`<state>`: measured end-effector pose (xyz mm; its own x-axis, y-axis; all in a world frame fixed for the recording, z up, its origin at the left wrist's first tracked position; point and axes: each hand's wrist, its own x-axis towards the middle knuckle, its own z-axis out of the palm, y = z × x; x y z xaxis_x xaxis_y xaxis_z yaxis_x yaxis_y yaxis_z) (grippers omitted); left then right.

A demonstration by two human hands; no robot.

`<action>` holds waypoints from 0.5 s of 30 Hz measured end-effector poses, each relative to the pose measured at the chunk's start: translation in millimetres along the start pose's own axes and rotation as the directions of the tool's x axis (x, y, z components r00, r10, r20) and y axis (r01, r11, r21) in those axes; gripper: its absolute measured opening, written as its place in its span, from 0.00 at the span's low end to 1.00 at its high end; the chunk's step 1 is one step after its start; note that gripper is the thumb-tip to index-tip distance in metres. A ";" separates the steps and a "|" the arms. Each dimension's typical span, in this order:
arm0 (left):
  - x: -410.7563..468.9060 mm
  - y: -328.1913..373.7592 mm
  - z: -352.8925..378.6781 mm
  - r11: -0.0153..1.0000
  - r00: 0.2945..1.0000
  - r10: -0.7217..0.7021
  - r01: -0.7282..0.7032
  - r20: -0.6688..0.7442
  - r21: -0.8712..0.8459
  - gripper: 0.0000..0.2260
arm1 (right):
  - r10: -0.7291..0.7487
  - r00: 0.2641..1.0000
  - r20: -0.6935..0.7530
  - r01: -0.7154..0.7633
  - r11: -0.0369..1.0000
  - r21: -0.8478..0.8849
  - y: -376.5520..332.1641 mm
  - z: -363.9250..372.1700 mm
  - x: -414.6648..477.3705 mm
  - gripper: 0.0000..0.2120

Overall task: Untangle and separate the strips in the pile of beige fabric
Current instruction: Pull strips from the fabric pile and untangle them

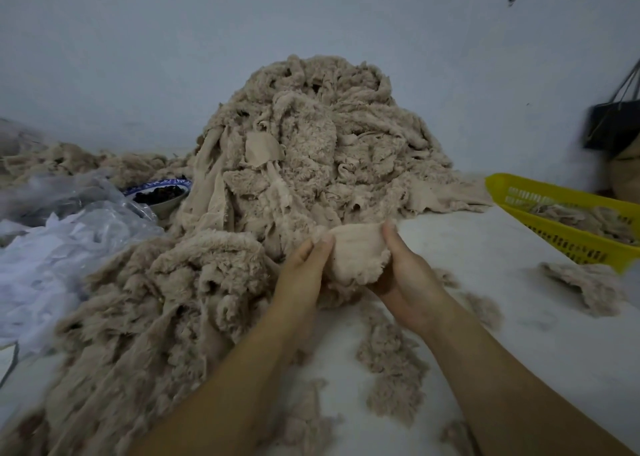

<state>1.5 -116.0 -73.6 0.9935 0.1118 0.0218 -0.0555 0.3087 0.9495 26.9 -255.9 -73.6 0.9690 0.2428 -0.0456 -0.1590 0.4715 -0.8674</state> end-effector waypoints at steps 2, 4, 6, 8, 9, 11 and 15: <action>0.1 -0.8 -0.2 1.000 1.000 -0.015 0.015 0.017 0.027 0.09 | -0.002 1.000 -0.020 0.002 1.000 0.002 -0.1 -0.1 -0.6 0.28; -1.2 -2.4 -1.9 0.973 0.997 0.050 -0.062 0.060 0.220 0.10 | -0.007 0.997 -0.074 0.008 1.000 0.021 -1.9 -0.2 -0.1 0.28; 0.6 -7.4 -7.2 0.714 0.958 0.158 -0.277 0.239 0.642 0.10 | -0.008 0.988 -0.156 0.022 0.996 0.089 -6.4 -4.3 3.7 0.28; 2.2 -12.6 -9.4 0.250 0.899 0.087 -0.436 0.428 0.864 0.12 | -0.009 0.979 -0.206 0.040 0.988 0.146 -11.8 -9.3 7.0 0.28; 4.3 -14.2 -10.3 0.112 0.898 0.057 -0.439 0.436 0.891 0.17 | 0.003 0.979 -0.204 0.028 0.989 0.146 -13.1 -10.8 6.9 0.29; 7.0 -7.5 -13.7 0.002 0.916 0.187 -0.362 0.355 0.932 0.17 | 0.031 0.986 -0.162 -0.012 0.993 0.116 -14.2 -12.3 3.7 0.27; 12.8 4.4 -32.3 0.295 0.864 0.501 -0.221 0.046 0.930 0.16 | 0.014 0.988 -0.156 -0.032 0.993 -0.114 -16.6 -7.8 -1.1 0.28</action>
<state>10.8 -82.7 -79.3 0.8350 0.2080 0.5093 -0.1433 -0.8115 0.5664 30.0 -270.6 -63.1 0.9843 0.1139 -0.1345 -0.1673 0.3638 -0.9163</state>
